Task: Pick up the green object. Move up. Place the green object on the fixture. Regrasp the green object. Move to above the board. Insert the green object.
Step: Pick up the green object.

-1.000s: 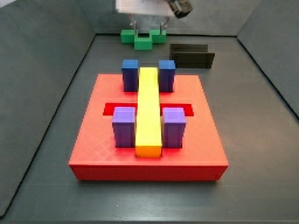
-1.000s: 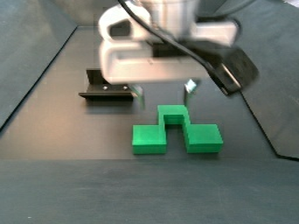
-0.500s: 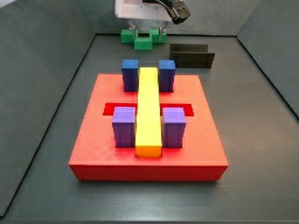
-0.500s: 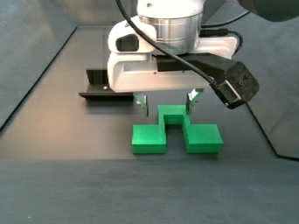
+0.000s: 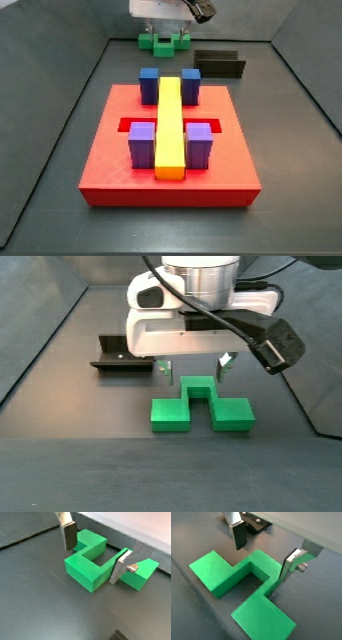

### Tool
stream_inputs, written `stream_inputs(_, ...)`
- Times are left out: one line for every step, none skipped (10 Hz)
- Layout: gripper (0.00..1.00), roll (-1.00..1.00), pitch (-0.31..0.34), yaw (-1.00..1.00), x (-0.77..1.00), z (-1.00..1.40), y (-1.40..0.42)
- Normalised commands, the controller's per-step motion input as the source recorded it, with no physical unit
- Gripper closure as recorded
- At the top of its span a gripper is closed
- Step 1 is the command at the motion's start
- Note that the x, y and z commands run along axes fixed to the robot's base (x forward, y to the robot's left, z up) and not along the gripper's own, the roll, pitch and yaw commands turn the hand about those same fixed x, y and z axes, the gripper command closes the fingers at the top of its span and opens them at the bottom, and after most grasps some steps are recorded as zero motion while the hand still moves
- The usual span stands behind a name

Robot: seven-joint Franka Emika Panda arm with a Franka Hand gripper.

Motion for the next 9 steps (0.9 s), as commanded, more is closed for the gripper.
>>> stream_inputs(0.0, 0.13, 0.0, 0.0, -0.27, -0.2, 0.0)
stream_inputs(0.0, 0.06, 0.0, 0.0, -0.07, -0.13, 0.0)
stream_inputs(0.0, 0.05, 0.0, 0.0, -0.01, -0.15, 0.0)
stream_inputs(0.0, 0.04, 0.0, 0.0, 0.0, -0.19, 0.0)
stream_inputs(0.0, 0.02, 0.0, 0.0, 0.01, -0.31, 0.0)
stream_inputs(0.0, 0.04, 0.0, -0.05, 0.09, -0.38, 0.0)
stream_inputs(0.0, 0.06, 0.0, -0.02, 0.01, -0.24, 0.0)
stream_inputs(0.0, 0.0, 0.0, 0.0, 0.0, 0.0, 0.0)
stream_inputs(1.0, 0.0, 0.0, 0.0, 0.0, 0.0, 0.0)
